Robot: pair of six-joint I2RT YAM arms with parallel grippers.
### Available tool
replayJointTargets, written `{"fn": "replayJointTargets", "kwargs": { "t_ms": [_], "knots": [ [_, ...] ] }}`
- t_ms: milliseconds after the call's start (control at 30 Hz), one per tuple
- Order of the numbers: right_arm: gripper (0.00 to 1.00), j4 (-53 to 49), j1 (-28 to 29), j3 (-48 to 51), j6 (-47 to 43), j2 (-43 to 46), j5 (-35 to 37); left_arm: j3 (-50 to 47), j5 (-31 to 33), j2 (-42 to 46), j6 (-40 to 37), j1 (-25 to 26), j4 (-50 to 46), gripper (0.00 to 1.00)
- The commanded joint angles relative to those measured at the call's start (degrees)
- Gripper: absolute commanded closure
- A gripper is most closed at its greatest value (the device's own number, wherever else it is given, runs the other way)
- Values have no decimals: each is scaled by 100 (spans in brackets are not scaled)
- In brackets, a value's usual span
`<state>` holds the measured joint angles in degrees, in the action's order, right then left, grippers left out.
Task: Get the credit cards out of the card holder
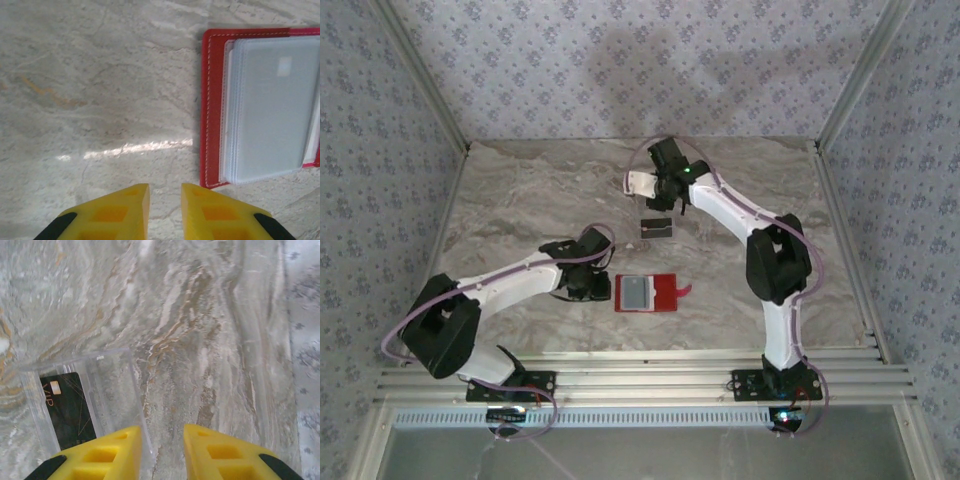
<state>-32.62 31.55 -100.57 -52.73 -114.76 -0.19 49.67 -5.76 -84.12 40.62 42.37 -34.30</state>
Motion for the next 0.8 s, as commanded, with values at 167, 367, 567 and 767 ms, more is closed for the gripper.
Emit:
{"fn": "replayJointTargets", "kwargs": {
  "t_ms": [167,367,567,767],
  "knots": [
    [70,342,90,970,3682,1081,-100,288,-508,-518,-2,-44,618,79],
    [74,606,127,2008,5922,1883,-702,293,-816,-658,-16,-148,971,83],
    [85,640,126,2690,7494,2353,-1500,235,-977,-694,-83,-262,1069,87],
    [90,903,175,3441,8453,2457,-2330,167,-1179,-783,-94,-330,1197,90]
  ]
}}
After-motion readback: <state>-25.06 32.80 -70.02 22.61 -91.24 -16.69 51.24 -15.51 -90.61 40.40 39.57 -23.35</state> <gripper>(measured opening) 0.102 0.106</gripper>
